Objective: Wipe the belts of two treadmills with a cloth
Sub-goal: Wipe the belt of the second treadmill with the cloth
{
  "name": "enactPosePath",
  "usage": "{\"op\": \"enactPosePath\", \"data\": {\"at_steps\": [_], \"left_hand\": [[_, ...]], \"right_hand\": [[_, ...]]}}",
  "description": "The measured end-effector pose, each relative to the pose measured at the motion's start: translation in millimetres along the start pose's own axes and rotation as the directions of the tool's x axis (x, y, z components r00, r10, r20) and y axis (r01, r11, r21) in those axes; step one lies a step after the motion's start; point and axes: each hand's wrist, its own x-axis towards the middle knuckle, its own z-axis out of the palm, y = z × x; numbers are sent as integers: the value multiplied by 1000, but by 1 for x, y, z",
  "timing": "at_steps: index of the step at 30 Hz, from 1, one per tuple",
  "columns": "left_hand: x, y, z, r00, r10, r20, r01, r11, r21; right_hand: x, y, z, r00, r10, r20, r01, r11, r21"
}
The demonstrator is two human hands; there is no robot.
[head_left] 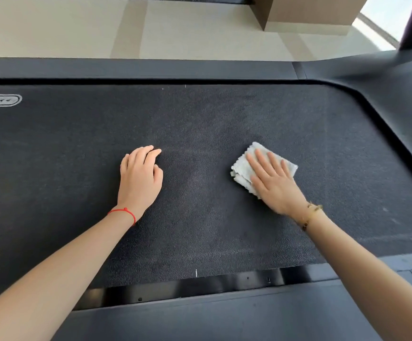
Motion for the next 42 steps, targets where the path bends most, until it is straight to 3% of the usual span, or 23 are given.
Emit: {"op": "enactPosePath", "data": {"at_steps": [2,4,8,11,20,26,29,32,34,35,37,39,42], "left_hand": [[0,0,1,1000,-2,2,2,1000,-1],[0,-1,2,1000,-6,-4,6,1000,-5],[-1,-3,3,1000,8,-22,-9,1000,-11],[-2,-4,2,1000,13,-23,-14,1000,-21],[-3,-3,0,1000,22,-8,-22,1000,-7],[-2,-1,0,1000,19,5,-19,1000,0],[-1,-1,-2,1000,15,12,-15,1000,0],[1,3,-4,1000,4,29,-4,1000,20],[3,8,-3,1000,-9,26,9,1000,22],[5,12,-1,1000,-8,24,7,1000,26],[8,22,6,1000,3,22,-3,999,32],[11,36,14,1000,3,-1,-3,1000,26],[15,59,27,999,35,-27,-35,999,22]], "right_hand": [[-7,-12,2,1000,-5,-1,5,1000,2],[-38,-38,17,989,-150,-5,150,989,-10],[-113,-90,42,895,-442,64,441,897,29],[-126,-90,40,878,-470,91,469,882,36],[-145,-19,20,973,-206,101,211,977,-43],[-122,-70,39,946,-322,38,323,946,-22],[-109,-53,35,939,-344,14,344,939,-13],[-71,-1,16,996,-76,-52,75,997,-20],[-48,21,0,991,130,-31,-128,990,58],[-42,22,-2,988,153,-26,-151,985,79],[-45,12,4,996,76,-41,-75,997,34],[-61,-5,16,990,-135,-52,132,990,-49],[-76,-7,21,936,-352,-5,352,936,12]]}}
